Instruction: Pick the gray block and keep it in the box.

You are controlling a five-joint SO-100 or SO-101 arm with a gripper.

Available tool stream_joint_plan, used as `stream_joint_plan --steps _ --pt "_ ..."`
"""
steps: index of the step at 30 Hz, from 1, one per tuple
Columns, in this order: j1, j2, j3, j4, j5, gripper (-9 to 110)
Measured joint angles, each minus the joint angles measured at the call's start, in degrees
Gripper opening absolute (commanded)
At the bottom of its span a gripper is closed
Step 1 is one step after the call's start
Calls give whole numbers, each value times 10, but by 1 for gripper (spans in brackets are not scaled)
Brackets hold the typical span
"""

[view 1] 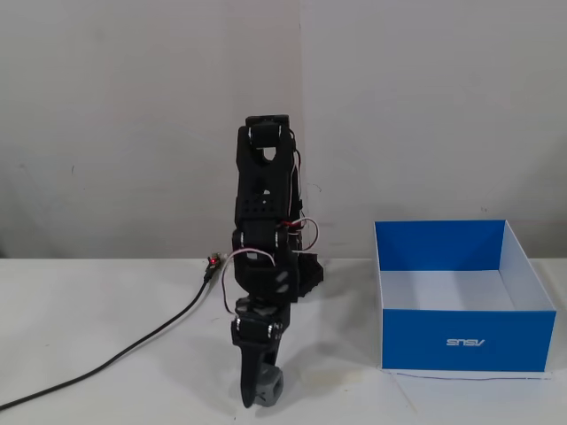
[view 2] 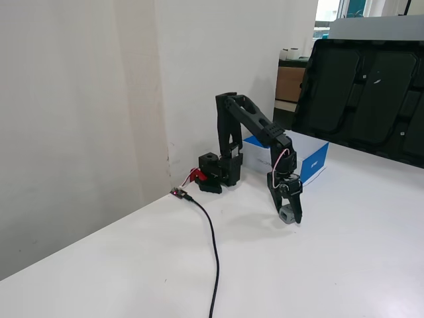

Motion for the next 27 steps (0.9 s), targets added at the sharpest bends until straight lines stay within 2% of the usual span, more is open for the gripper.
stream_joint_plan --steps 2,4,9,18,27 --pt "-4 -9 -9 0 2 21" --pt "-5 -9 -13 0 2 11" --pt "-4 -9 -14 0 5 6" --pt "-11 6 -22 8 5 4" --pt "-98 108 -180 141 -33 4"
